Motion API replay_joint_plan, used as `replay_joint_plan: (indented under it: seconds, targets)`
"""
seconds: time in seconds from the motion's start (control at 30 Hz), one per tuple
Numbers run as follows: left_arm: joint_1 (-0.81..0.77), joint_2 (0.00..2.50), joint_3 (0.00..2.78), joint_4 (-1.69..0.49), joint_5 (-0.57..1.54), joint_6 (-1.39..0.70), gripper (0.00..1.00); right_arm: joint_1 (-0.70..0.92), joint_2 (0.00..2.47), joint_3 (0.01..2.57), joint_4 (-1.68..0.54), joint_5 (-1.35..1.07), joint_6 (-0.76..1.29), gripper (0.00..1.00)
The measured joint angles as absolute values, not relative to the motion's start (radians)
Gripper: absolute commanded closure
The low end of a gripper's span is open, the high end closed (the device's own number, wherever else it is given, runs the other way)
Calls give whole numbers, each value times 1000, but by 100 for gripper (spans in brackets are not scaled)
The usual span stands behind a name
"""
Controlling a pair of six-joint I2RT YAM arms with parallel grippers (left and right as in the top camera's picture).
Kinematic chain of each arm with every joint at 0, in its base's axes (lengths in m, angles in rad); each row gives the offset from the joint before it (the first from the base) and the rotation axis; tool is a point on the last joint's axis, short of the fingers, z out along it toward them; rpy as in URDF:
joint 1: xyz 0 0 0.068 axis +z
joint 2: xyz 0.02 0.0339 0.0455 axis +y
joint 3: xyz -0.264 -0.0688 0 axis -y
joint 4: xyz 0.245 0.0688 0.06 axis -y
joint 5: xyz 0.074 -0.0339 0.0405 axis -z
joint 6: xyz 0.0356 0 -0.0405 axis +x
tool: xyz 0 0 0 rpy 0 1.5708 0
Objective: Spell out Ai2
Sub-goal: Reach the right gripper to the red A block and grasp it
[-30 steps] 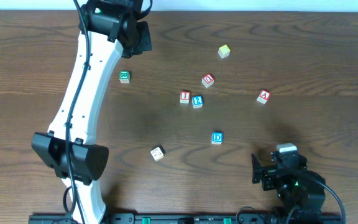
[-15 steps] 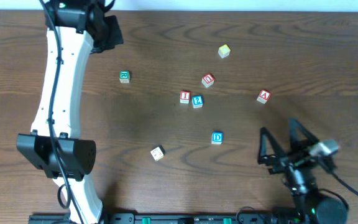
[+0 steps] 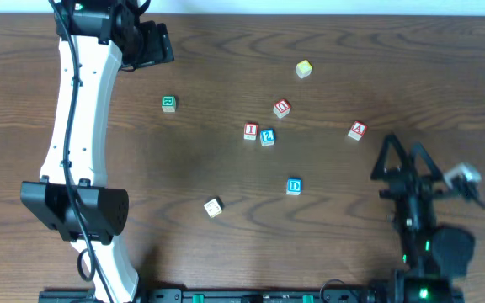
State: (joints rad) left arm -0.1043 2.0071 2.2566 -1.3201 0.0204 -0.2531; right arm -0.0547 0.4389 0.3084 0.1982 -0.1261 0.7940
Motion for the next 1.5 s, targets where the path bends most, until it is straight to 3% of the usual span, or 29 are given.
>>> replay_joint_plan:
  seconds: [0.1,0.23,0.37,0.57,0.87,1.23,1.5]
  targets:
    - [-84,2007,2257,-1342,27,-238,11,-55,664,457,103,-173,738,1]
    - [-15,2007,2257,-1387,77,-227,22,-55,923,650,-62,-226,640,1]
    - [31,2007,2256,-1425,118,-207,23,-55,1115,807,-195,-246,535,1]
    - [21,2005,2231,-1460,159,-181,7,-58,1325,986,-434,-235,451,1]
    - [80,1893,2185,-1451,190,-155,4,-63,1563,1244,-804,-132,424,1]
    - [96,1704,1914,-1346,235,-106,3,-63,1774,1395,-946,-74,423,1]
    - [96,1704,1827,-1328,241,-103,3,-45,1876,1395,-895,-33,424,1]
